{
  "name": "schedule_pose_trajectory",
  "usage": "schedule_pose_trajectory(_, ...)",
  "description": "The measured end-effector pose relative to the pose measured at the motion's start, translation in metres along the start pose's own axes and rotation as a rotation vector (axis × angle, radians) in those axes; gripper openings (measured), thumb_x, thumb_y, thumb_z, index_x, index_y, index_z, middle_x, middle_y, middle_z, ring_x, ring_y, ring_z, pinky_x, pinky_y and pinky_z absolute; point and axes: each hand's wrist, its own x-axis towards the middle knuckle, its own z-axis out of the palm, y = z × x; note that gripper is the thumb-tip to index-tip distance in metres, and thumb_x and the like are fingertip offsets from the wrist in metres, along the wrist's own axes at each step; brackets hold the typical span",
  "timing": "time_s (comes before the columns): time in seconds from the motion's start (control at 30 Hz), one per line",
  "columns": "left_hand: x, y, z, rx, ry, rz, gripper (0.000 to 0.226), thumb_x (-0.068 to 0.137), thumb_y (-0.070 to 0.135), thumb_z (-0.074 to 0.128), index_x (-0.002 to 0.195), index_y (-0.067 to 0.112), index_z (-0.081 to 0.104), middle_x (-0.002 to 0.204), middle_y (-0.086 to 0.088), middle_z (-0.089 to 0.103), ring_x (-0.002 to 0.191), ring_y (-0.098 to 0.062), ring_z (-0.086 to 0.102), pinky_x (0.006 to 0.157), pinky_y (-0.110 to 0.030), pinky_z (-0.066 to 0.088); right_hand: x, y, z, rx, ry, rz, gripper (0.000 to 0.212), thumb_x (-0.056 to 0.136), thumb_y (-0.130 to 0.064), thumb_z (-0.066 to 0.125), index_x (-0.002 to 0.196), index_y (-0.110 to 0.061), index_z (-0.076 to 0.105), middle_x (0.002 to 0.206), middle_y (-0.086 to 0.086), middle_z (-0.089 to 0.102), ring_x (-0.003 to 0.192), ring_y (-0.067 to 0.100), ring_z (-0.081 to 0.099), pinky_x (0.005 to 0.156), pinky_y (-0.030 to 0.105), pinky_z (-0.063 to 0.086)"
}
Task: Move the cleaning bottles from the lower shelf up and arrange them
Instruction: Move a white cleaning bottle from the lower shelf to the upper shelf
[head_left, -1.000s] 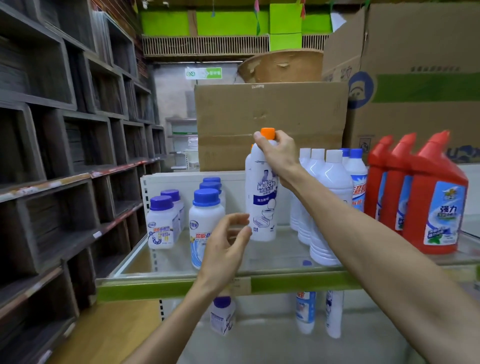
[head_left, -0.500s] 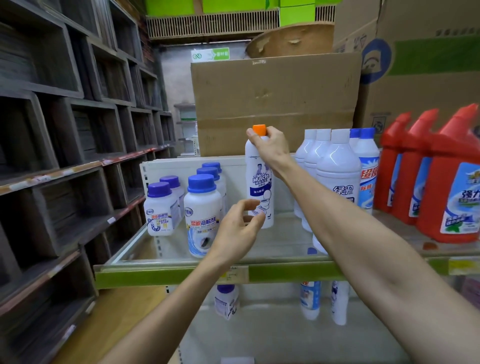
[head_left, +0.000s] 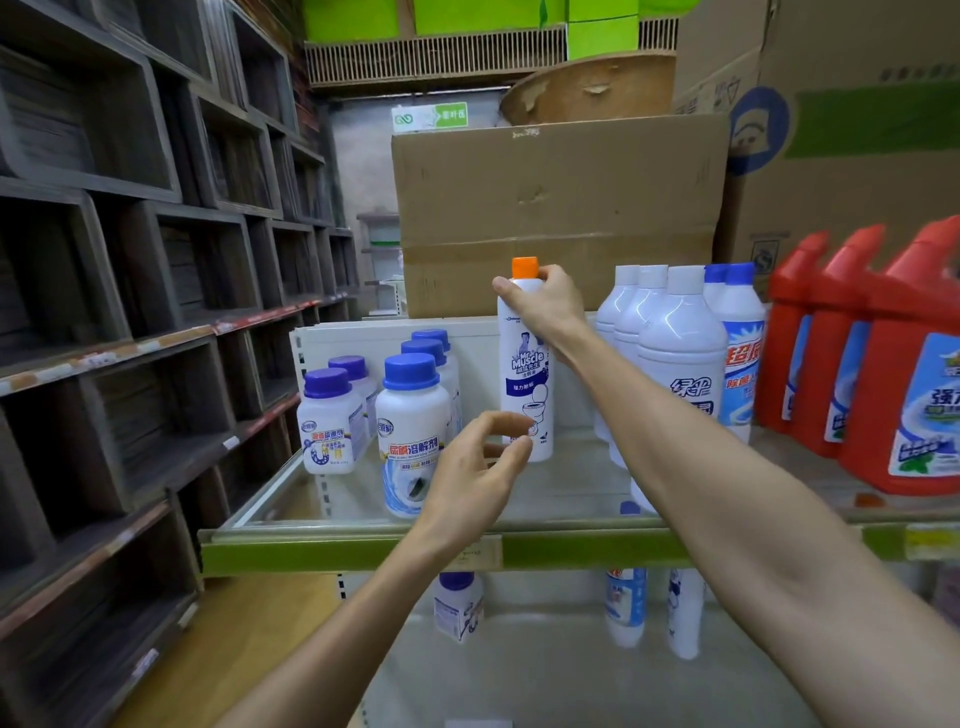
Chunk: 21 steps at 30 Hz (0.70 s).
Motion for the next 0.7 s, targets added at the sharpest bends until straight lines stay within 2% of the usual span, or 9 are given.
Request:
schedule_pose_trajectory(0.1,-0.015,-0.005,-0.007,-0.099,-0.085,0.036,0.014,0.101,0.014,0.058,0.106,0.011,0.070,0.090,-0.007,0.074,0.080,-0.017,0.075,0.077,-0.029,0.060,-0.013,-0.005,-0.008,-0.106,0.083,-0.087,0.069,0.087,-0.045,0.072,0.140,-0.009,0.046,0.137,0.012,0.049,0.123,0.027,0.052,0.088,0.028,0.037)
schedule_pose_trajectory(0.23,-0.041,-0.020,-0.014,-0.195,-0.199,0.054,0.019,0.103,0.010,0.053,0.098,0.002,0.070,0.075,-0.018,0.071,0.066,-0.019,0.071,0.067,-0.025,0.058,-0.055,-0.014,-0.022,-0.059,0.128,-0.256,0.046,0.090,-0.035,0.071,0.127,-0.011,0.056,0.126,0.008,0.053,0.114,0.022,0.056,0.094,0.028,0.044)
schedule_pose_trajectory(0.37,-0.062,-0.038,-0.013,-0.329,-0.255,0.030,0.022,0.098,0.019,0.054,0.096,0.002,0.068,0.069,-0.016,0.070,0.064,-0.027,0.070,0.069,-0.029,0.057,-0.114,-0.017,-0.033,-0.015,0.133,-0.374,0.023,0.092,-0.027,0.071,0.109,-0.015,0.063,0.111,0.003,0.063,0.095,0.015,0.061,0.084,0.024,0.050)
schedule_pose_trajectory(0.43,-0.069,-0.048,-0.012,-0.394,-0.261,0.015,0.024,0.096,0.021,0.054,0.095,0.001,0.068,0.068,-0.015,0.069,0.063,-0.028,0.069,0.068,-0.030,0.056,-0.144,-0.013,-0.035,0.009,0.121,-0.395,0.016,0.093,-0.023,0.071,0.104,-0.013,0.065,0.106,0.005,0.068,0.093,0.017,0.065,0.084,0.027,0.053)
schedule_pose_trajectory(0.57,-0.078,-0.072,-0.009,-0.391,-0.274,0.040,0.022,0.100,0.015,0.053,0.097,-0.002,0.067,0.068,-0.012,0.069,0.061,-0.028,0.069,0.067,-0.032,0.056,-0.195,0.005,-0.032,0.032,0.101,-0.434,0.010,0.094,-0.019,0.071,0.098,-0.009,0.069,0.094,0.002,0.073,0.089,0.018,0.069,0.084,0.036,0.055)
schedule_pose_trajectory(0.7,-0.092,-0.102,-0.005,-0.395,-0.331,0.039,0.026,0.099,0.023,0.054,0.097,0.001,0.069,0.070,-0.012,0.070,0.065,-0.028,0.070,0.068,-0.028,0.055,-0.230,0.034,-0.020,0.033,0.082,-0.508,0.005,0.094,-0.015,0.070,0.093,-0.010,0.069,0.088,0.001,0.072,0.084,0.019,0.068,0.079,0.040,0.055)
